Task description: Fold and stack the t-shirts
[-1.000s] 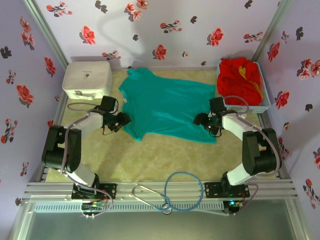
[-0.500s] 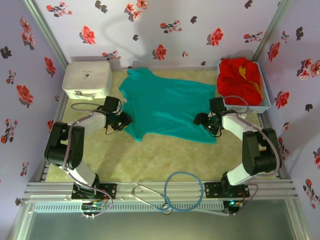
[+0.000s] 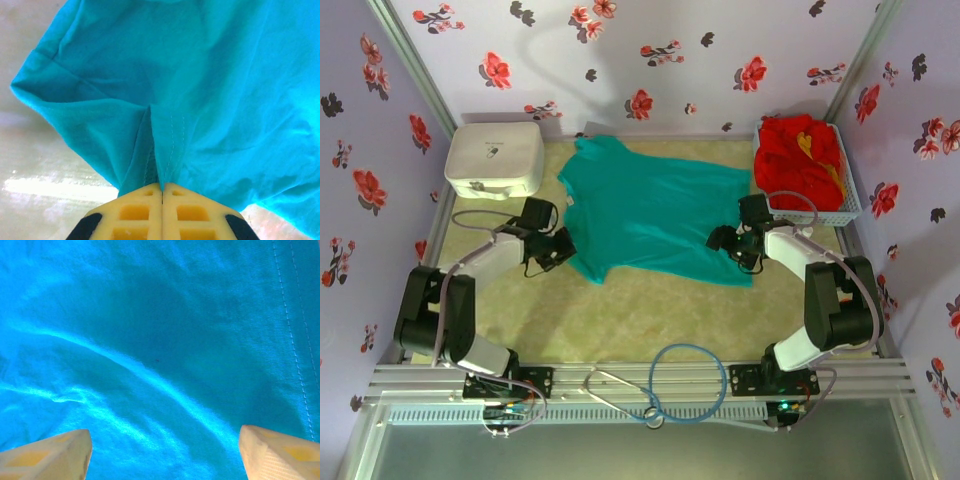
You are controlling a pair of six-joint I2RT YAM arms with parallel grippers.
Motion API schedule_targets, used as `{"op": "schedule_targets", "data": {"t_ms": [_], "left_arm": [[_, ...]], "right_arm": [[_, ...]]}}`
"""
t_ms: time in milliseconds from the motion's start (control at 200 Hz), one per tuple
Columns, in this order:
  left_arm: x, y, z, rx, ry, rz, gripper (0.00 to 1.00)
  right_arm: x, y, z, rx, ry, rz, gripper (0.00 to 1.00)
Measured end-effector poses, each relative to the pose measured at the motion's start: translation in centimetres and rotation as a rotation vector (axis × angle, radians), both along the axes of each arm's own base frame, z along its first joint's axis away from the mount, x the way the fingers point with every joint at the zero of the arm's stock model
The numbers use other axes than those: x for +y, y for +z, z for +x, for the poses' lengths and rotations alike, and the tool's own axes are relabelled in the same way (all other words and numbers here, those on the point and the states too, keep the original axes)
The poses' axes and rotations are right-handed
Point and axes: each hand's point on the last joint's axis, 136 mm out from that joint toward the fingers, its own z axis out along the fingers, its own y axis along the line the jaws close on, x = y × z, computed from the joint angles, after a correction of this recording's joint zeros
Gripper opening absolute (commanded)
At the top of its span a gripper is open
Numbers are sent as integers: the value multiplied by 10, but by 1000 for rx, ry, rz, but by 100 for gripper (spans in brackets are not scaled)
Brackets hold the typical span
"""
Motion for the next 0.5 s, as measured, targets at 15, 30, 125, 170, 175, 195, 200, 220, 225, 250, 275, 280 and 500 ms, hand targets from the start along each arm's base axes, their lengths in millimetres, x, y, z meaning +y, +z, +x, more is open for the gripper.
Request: {"op": "schedule_targets", "data": {"t_ms": [15, 30, 125, 170, 175, 195, 200, 220, 225, 250, 275, 280, 500], "left_arm": [[0, 1, -1, 2, -1, 2, 0], [1, 1, -3, 5, -1, 4, 0], [2, 9, -13, 9, -4, 12, 0], [3, 15, -19, 5, -4, 13, 0], [3, 16, -20, 3, -4, 13, 0], [3, 18, -22, -1, -3, 12, 0], [3, 19, -23, -2, -3, 13, 0], [3, 22, -26, -4, -2, 10, 0], [3, 23, -27, -7, -1, 9, 0], [3, 25, -31, -10, 4, 7, 0], [4, 27, -36, -13, 7, 7, 0], [4, 27, -37, -12, 7, 7, 0], [7, 20, -100, 24, 57, -7, 0]], "right_arm": [[0, 0, 0, 0, 0, 0, 77], [0, 0, 0, 0, 0, 0, 77], [0, 0, 0, 0, 0, 0, 77], [0, 0, 0, 0, 0, -1, 77], [0, 0, 0, 0, 0, 0, 77], [0, 0, 0, 0, 0, 0, 78], [0, 0, 0, 0, 0, 0, 77], [0, 0, 0, 0, 0, 0, 78], [0, 0, 0, 0, 0, 0, 78], [0, 0, 0, 0, 0, -1, 77], [0, 0, 0, 0, 0, -1, 78], [0, 0, 0, 0, -1, -1, 78], [-2, -9, -2, 27, -5, -15, 77]]}}
